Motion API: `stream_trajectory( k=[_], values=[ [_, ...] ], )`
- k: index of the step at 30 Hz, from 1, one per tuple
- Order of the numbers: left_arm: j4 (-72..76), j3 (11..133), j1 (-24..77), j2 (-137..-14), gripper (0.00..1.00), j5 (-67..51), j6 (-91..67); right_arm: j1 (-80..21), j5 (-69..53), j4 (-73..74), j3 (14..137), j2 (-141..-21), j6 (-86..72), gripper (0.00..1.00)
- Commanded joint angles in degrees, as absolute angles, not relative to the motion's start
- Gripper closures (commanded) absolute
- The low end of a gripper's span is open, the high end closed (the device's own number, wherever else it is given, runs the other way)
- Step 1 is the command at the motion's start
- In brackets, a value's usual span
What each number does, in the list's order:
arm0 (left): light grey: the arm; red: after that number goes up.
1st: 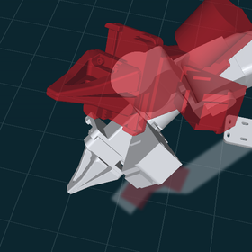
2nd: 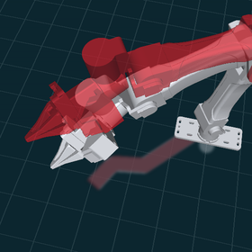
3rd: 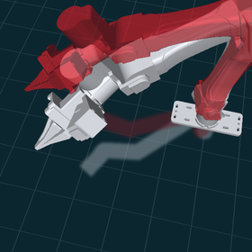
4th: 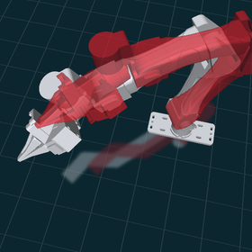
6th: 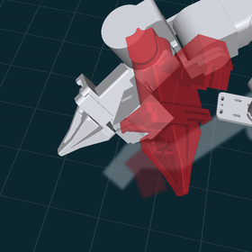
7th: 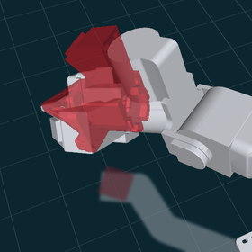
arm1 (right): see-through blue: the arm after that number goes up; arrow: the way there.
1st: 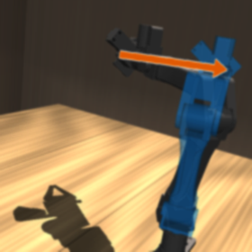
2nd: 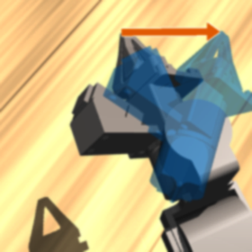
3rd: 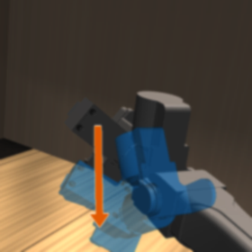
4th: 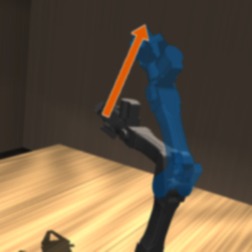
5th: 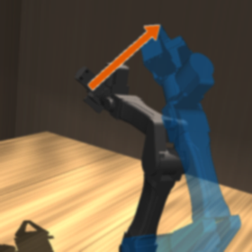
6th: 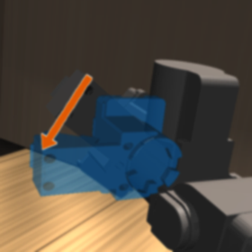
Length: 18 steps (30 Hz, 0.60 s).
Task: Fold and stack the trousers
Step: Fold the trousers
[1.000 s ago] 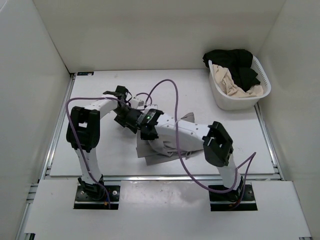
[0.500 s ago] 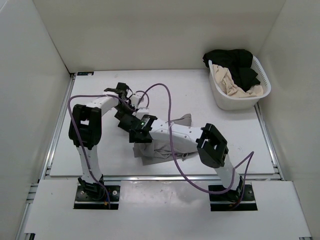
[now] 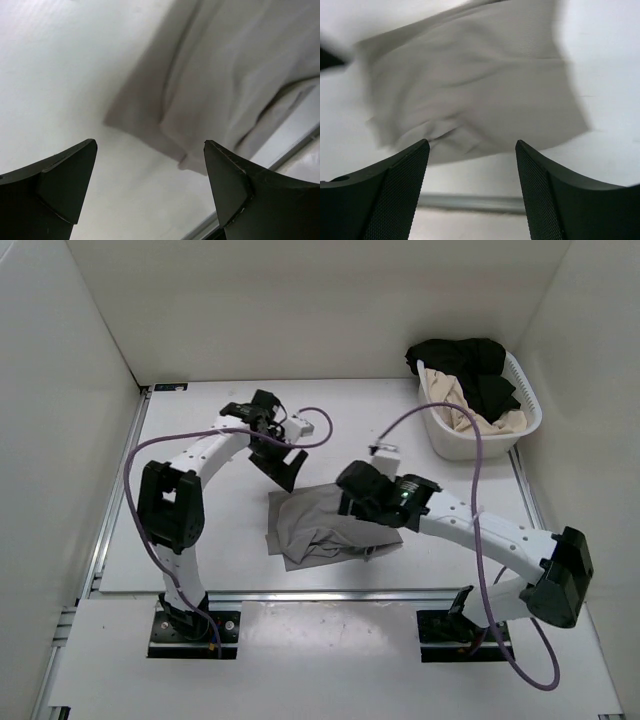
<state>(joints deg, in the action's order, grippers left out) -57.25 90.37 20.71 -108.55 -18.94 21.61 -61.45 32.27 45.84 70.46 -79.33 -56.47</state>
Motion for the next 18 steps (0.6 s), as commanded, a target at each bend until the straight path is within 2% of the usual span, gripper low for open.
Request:
stream_trajectory(
  k=[1,7,8,10,11,12,14,15,16,18],
  values=[
    [-59.85,87.54,23.12,-111.61,0.00,-19.60,21.72,-53.37,29.90,43.44,59.61,-76.04,-56.53,0.25],
    [-57.57,88.77,26.98,-117.58,0.00,-19.17,21.18,-37.99,15.25,30.97,46.00,-73.13,-44.75,0.24],
    [-58.09,89.38,27.50,-118.21,0.05,-17.86,21.18,-35.10,13.73,29.72,44.40,-73.13,-43.43,0.24],
    [-58.10,89.38,27.51,-119.44,0.22,-17.84,21.18,-32.45,9.52,24.91,41.06,-72.52,-42.28,0.24],
    [-58.79,89.38,27.51,-119.44,0.39,-17.84,21.18,-30.52,4.53,22.87,37.65,-72.51,-41.75,0.25],
    [-58.80,89.38,27.51,-119.44,0.48,-18.54,21.18,-29.89,2.39,20.94,36.14,-71.90,-41.75,0.25],
    [-58.80,89.38,27.51,-119.44,0.78,-18.54,21.18,-29.19,-0.78,16.36,34.02,-71.89,-41.05,0.31],
    [-59.41,90.25,27.51,-118.92,0.86,-18.54,21.18,-29.18,-1.84,15.30,32.45,-71.37,-41.04,0.36],
    [-59.41,92.09,27.51,-118.92,0.86,-18.54,21.18,-28.66,-4.11,13.12,31.74,-71.37,-41.04,0.47],
    [-60.03,94.64,27.51,-118.39,0.86,-17.15,21.18,-28.13,-6.41,11.52,30.24,-72.06,-40.52,0.61]
  ],
)
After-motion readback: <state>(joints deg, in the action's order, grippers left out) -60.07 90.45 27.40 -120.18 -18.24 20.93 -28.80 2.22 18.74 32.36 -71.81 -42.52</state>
